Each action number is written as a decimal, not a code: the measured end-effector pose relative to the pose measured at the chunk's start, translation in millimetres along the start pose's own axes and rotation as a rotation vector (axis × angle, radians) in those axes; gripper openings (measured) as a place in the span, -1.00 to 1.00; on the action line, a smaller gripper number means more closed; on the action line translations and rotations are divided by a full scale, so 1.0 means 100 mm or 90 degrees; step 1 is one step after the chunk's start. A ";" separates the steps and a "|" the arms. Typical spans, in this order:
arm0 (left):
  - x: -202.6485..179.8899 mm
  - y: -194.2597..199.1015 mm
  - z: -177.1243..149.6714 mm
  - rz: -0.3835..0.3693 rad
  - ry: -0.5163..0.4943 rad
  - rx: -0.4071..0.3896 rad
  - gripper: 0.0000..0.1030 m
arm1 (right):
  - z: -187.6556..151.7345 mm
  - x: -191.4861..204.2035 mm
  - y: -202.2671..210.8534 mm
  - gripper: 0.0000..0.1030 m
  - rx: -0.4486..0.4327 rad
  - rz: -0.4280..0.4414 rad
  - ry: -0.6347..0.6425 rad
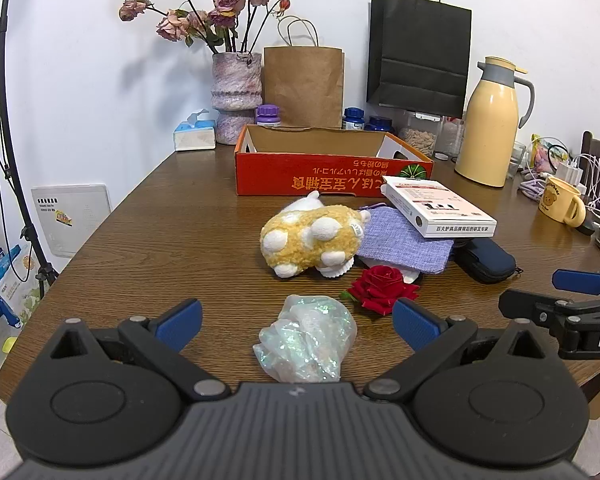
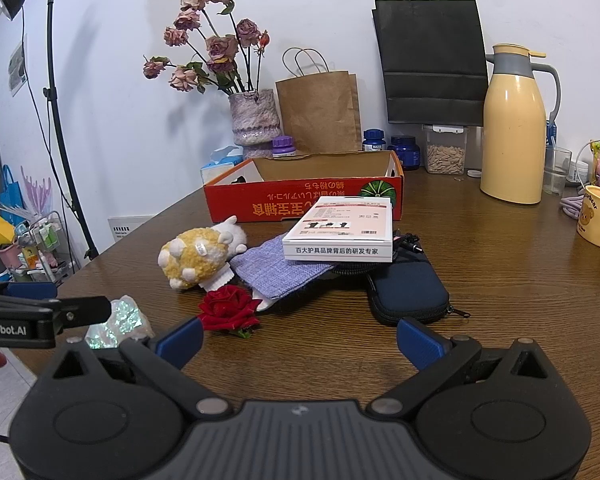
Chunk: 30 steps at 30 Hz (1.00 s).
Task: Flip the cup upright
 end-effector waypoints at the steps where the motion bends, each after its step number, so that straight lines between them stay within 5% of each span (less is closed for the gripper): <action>1: 0.00 0.00 0.00 0.000 0.000 0.000 1.00 | 0.00 0.00 0.00 1.00 0.000 0.000 0.000; 30: -0.02 0.01 0.00 0.000 0.000 -0.001 1.00 | 0.00 0.00 -0.01 1.00 0.000 0.000 0.000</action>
Point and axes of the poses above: each gripper's, at about its wrist camera, not at the fingertips, and y roughly against the way its jaws point, x to its left, z to its top, the point moved 2 cm from there along -y, roughly the way its jaws point, and after that the axes turned 10 degrees about -z, right-handed, at the moved point
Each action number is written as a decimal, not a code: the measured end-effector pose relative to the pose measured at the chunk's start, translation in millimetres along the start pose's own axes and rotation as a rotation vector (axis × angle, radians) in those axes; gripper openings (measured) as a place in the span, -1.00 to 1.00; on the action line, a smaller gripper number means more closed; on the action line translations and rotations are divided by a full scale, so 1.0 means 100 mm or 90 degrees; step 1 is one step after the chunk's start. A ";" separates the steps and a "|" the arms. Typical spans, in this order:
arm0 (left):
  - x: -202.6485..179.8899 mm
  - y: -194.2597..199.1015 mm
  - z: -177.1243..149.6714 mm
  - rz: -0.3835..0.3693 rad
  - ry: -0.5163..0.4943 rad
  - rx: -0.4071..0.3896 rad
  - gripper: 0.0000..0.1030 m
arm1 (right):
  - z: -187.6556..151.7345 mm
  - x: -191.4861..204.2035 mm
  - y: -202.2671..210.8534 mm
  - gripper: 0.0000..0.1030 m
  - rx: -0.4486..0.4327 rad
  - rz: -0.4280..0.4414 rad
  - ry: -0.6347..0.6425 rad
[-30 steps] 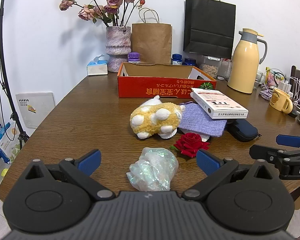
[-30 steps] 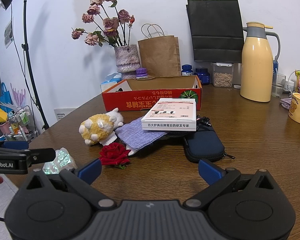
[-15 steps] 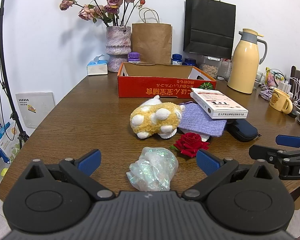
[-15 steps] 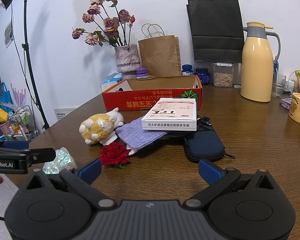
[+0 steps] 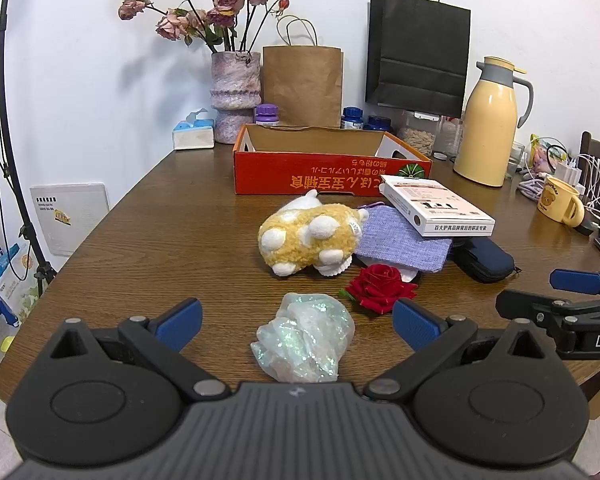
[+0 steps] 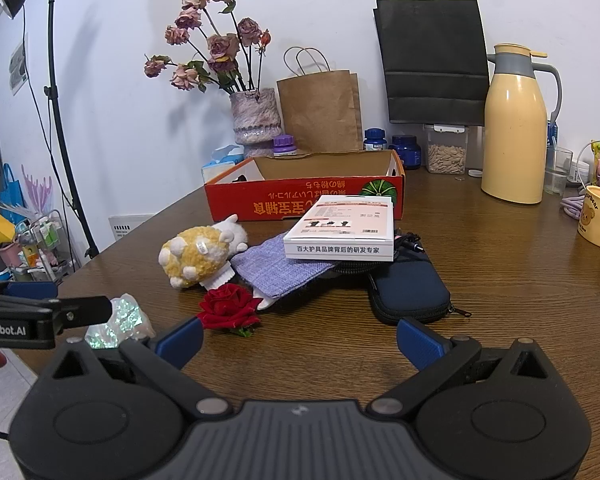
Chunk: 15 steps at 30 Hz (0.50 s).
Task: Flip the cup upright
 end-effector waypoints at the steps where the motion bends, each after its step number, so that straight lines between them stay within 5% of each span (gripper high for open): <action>1: -0.01 0.00 0.00 0.000 0.000 0.000 1.00 | 0.00 0.00 0.00 1.00 0.000 0.000 0.000; 15: -0.05 0.03 0.01 -0.004 0.000 -0.001 1.00 | -0.01 0.02 0.00 1.00 0.000 0.000 0.000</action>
Point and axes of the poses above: each gripper's, at about its wrist camera, not at the fingertips, and y roughly against the way its jaws point, x to its left, z to its top, the point moved 2 cm from there along -y, roughly the way its jaws point, and after that the axes turned 10 degrees about -z, right-handed, at the moved point
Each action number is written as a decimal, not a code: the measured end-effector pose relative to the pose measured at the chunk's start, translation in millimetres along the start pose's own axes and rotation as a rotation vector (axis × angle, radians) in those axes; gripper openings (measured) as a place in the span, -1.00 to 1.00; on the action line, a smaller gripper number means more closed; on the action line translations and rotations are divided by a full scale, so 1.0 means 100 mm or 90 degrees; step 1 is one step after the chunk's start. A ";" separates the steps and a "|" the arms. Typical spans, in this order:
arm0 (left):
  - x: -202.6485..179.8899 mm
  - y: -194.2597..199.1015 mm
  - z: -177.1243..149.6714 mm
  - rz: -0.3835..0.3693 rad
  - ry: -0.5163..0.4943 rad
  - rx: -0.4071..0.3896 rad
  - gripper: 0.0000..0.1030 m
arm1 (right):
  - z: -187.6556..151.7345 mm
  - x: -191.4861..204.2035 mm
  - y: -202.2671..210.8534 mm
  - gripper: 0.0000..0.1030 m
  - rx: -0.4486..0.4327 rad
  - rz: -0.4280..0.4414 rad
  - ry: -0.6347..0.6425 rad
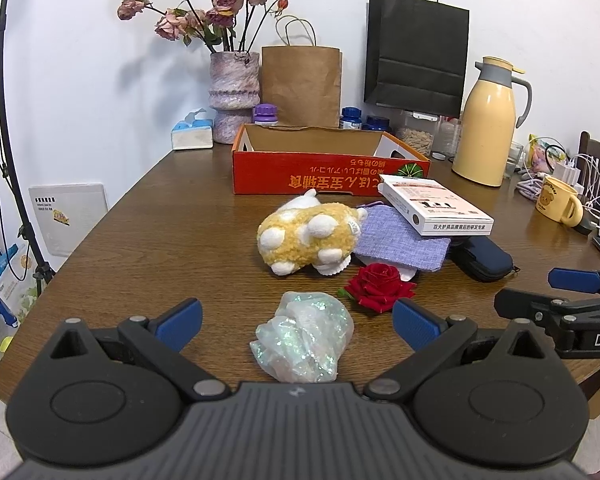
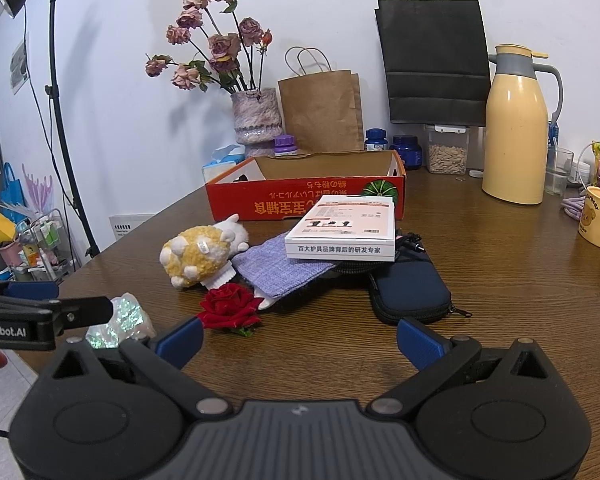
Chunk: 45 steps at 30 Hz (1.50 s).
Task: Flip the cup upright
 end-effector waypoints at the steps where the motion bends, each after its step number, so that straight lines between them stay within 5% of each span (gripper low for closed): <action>1: 0.01 -0.01 -0.01 0.000 0.001 0.001 1.00 | 0.00 0.00 0.00 1.00 0.000 0.000 0.000; 31: 0.11 -0.42 -0.20 0.016 0.005 0.015 0.99 | -0.05 0.03 -0.14 1.00 0.010 -0.003 0.005; 42: 0.10 -0.57 -0.26 -0.003 0.000 0.044 0.04 | -0.06 0.08 -0.21 1.00 0.016 0.003 0.013; 45: 0.10 -0.55 -0.26 0.000 -0.011 0.043 -0.04 | -0.06 0.10 -0.23 1.00 0.018 0.006 0.015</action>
Point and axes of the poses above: each gripper's, at about its wrist camera, not at the fingertips, and y roughly against the way its jaws point, x to its left, z to its top, the point moved 2 cm from there along -y, roughly the way its jaws point, and after that the axes turned 10 degrees about -z, right-handed, at the moved point
